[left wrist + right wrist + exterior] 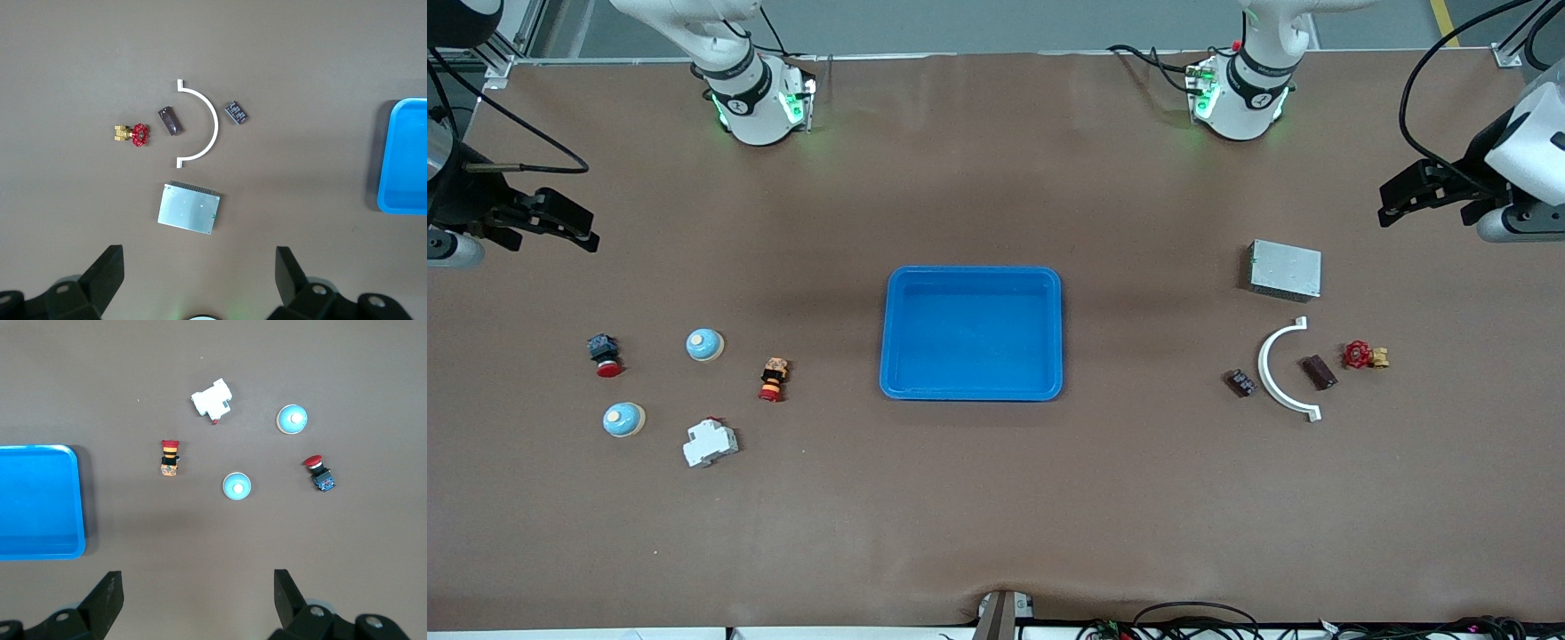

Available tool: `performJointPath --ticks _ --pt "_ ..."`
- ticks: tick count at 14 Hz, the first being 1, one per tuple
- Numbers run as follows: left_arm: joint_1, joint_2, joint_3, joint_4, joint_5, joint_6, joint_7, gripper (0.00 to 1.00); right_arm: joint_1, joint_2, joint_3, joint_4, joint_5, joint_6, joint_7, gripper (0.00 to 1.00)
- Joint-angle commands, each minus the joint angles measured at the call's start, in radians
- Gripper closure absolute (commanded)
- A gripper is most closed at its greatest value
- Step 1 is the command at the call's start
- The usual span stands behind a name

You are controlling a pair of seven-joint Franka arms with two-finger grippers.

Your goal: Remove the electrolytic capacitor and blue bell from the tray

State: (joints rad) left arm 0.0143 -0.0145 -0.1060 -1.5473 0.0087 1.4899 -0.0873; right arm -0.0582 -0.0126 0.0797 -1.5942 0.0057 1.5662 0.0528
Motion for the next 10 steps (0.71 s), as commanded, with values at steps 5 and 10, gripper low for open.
performJointPath --ticks 5,10 --pt "-0.011 0.027 -0.008 0.059 0.022 -0.013 -0.011 0.0 0.003 -0.026 -0.001 0.0 0.011 -0.015 -0.013 0.0" --pt "-0.01 0.044 -0.008 0.064 0.022 -0.013 -0.011 0.0 0.003 -0.026 0.0 0.014 0.016 -0.02 -0.01 0.0"
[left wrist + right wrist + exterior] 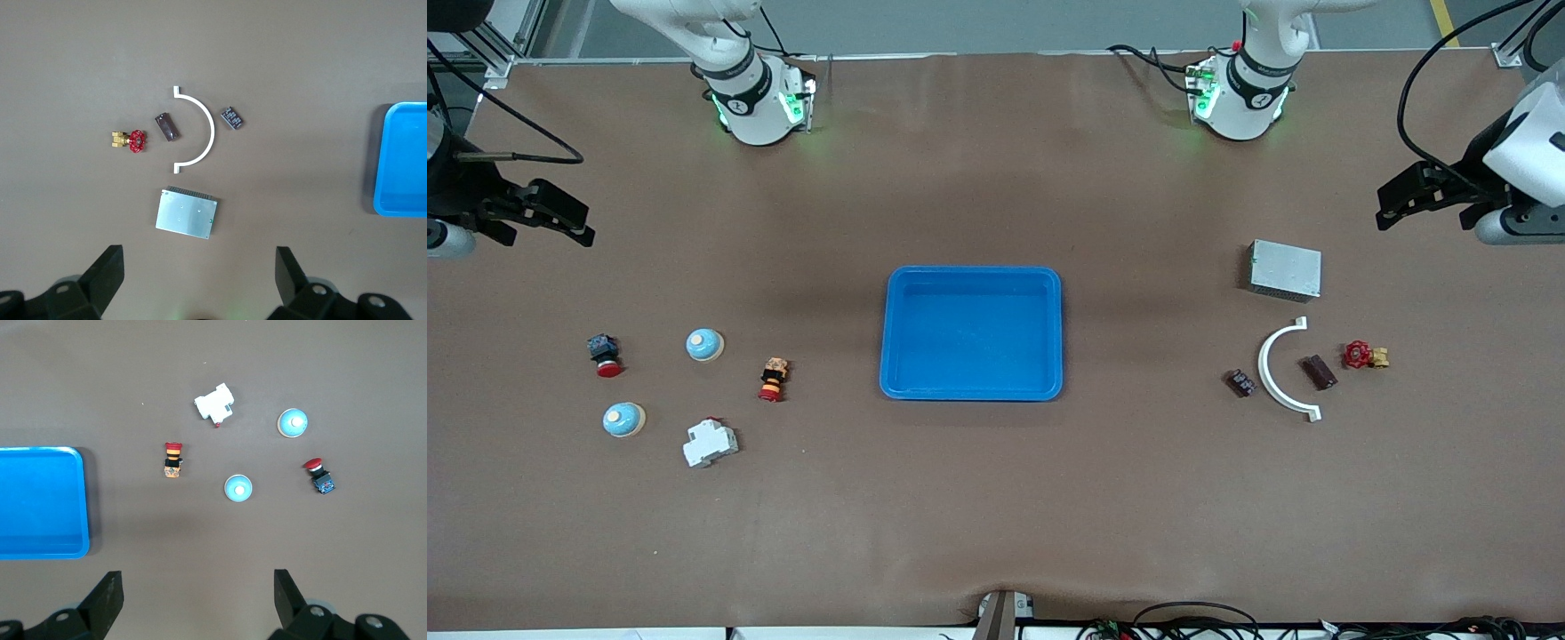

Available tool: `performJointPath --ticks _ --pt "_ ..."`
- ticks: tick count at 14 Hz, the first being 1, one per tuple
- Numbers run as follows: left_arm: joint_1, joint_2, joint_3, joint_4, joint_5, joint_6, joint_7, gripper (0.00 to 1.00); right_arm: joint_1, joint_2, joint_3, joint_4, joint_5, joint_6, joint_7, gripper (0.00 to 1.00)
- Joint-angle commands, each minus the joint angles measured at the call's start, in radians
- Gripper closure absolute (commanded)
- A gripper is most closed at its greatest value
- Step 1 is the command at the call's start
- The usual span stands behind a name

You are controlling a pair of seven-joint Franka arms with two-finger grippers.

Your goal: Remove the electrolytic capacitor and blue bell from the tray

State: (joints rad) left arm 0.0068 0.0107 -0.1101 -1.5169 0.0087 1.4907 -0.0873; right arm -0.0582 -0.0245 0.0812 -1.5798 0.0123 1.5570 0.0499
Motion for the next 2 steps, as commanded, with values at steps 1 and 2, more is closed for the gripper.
performJointPath --ticks 1,2 --pt "-0.002 0.018 -0.005 0.034 0.022 -0.013 -0.011 0.0 0.003 -0.015 -0.001 0.0 0.009 -0.011 -0.007 0.0" --pt "-0.004 0.018 -0.005 0.034 0.022 -0.013 -0.011 0.0 0.003 -0.015 -0.001 0.0 0.009 -0.011 -0.007 0.0"
